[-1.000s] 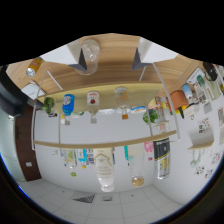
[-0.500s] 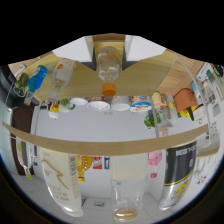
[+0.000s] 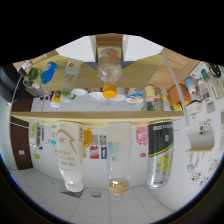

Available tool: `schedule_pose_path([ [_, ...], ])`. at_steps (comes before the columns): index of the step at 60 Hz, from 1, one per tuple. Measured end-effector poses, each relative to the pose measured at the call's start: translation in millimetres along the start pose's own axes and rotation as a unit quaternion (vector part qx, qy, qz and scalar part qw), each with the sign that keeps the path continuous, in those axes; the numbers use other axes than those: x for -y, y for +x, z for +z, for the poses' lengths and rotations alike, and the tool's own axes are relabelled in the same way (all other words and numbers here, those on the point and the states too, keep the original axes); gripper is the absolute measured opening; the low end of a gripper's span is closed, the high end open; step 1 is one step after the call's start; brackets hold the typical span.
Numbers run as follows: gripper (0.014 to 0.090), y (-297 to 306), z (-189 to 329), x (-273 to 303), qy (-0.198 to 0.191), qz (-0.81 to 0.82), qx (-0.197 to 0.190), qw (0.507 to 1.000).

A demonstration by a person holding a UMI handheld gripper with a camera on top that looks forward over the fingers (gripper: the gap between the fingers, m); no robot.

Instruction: Make me a cup of Vodka Sunrise.

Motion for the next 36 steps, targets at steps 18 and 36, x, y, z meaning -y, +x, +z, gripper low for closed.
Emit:
schedule_pose_path([
  [18, 0.0345, -6.6, -70.0, -65.0, -0.02, 0.026, 0.006, 0.999],
  [36, 0.0346, -8.2, -32.9, -147.3, -0.076, 0.044, -0.008, 0.996],
])
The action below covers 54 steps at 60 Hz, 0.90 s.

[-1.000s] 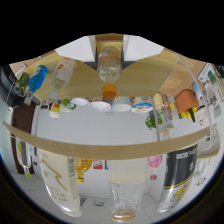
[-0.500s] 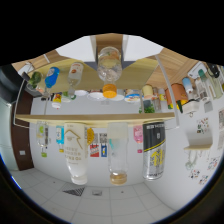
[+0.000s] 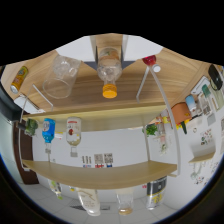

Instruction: Make me a cup of Vodka Sunrise.

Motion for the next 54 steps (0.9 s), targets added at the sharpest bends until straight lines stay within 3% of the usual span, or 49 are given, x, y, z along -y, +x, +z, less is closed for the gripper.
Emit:
schedule_pose_path([
  [24, 0.0349, 4.2, 58.5, -64.7, -0.1, -0.005, -0.026, 0.995],
  [46, 0.0371, 2.6, 52.8, -69.7, -0.108, -0.052, -0.017, 0.993],
  [54, 0.0583, 0.6, 40.6, -56.3, -0.088, -0.052, -0.008, 0.995],
])
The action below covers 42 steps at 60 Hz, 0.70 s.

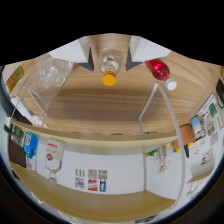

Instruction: Make me a cup of Vodka Sunrise.

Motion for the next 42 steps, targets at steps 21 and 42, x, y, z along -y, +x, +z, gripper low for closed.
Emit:
schedule_pose_path([
  [21, 0.0864, 11.6, -126.0, 57.4, 0.099, -0.011, 0.033, 0.995],
  [42, 0.0867, 117.2, -196.1, 89.6, 0.119, 0.034, -0.027, 0.992],
])
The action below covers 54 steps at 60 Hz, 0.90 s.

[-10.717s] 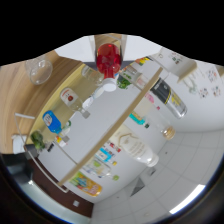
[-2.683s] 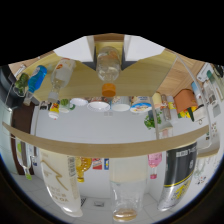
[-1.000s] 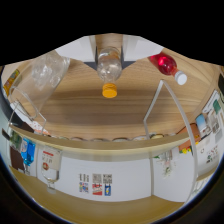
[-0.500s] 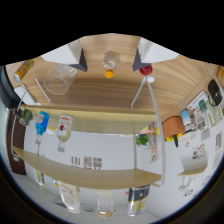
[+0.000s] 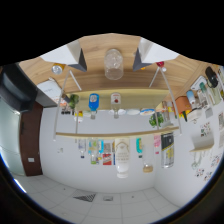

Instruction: Make me a cup of Vodka Sunrise.

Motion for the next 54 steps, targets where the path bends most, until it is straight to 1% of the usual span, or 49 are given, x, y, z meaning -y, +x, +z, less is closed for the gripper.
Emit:
schedule_pose_path([
  [7, 0.0865, 29.3, 7.4, 78.0, 0.05, -0.004, -0.008, 0.999],
  [13, 0.0859, 47.7, 25.0, 143.2, 0.084, 0.0, -0.006, 0.996],
  [17, 0.0859, 52.9, 41.2, 180.0, 0.105, 0.003, 0.002, 0.994],
  [24, 0.0841, 58.4, 78.0, 218.8, 0.121, 0.001, 0.01, 0.993],
  [26, 0.0836, 59.4, 88.9, 223.9, 0.121, -0.001, 0.011, 0.993],
  [30, 0.0801, 62.2, 112.0, 225.2, 0.111, 0.001, 0.006, 0.994],
  [35, 0.0741, 65.5, 136.3, 221.5, 0.086, 0.007, 0.007, 0.996],
  [38, 0.0674, 60.1, 147.0, 216.7, 0.07, 0.01, 0.019, 0.997],
  [41, 0.0575, 58.4, 153.5, 213.3, 0.061, 0.006, 0.023, 0.998],
  [46, 0.039, 60.4, 157.5, 217.7, 0.073, 0.001, 0.015, 0.997],
  [47, 0.0376, 60.7, 157.3, 219.3, 0.076, 0.0, 0.014, 0.997],
  [50, 0.0373, 62.1, 157.0, 218.3, 0.074, -0.002, 0.008, 0.997],
  [54, 0.0366, 60.9, 156.2, 218.5, 0.073, -0.008, 0.009, 0.997],
])
